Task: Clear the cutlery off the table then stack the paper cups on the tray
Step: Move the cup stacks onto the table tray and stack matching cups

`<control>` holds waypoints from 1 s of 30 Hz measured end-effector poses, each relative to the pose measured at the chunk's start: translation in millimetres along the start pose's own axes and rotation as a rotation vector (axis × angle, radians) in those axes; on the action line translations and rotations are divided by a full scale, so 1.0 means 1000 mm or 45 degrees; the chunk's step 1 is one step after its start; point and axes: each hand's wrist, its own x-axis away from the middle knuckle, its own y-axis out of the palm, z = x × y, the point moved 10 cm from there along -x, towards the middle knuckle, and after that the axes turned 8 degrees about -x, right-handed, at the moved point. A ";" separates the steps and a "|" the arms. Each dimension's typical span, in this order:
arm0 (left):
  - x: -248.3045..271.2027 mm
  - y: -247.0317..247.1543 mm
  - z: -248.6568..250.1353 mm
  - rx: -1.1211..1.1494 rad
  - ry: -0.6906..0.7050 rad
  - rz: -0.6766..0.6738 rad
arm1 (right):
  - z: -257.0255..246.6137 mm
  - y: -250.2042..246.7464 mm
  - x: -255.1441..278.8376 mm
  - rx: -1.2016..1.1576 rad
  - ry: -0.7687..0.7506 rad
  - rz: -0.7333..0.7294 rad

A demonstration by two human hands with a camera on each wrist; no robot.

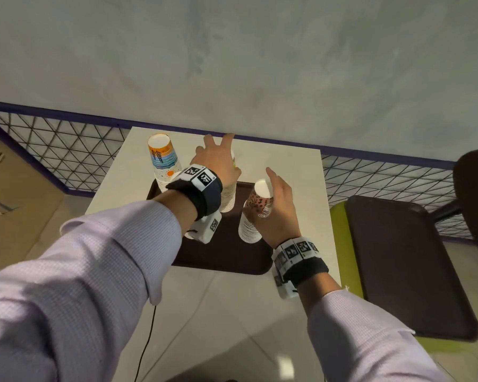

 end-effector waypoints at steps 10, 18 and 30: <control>-0.031 0.025 -0.002 -0.016 0.046 -0.028 | 0.009 0.012 0.001 0.053 0.087 -0.204; -0.022 0.023 0.002 -0.136 0.138 -0.030 | 0.013 0.013 -0.003 0.119 0.120 -0.225; 0.001 0.028 0.014 -0.126 0.271 -0.069 | 0.022 0.005 -0.022 0.104 0.138 -0.189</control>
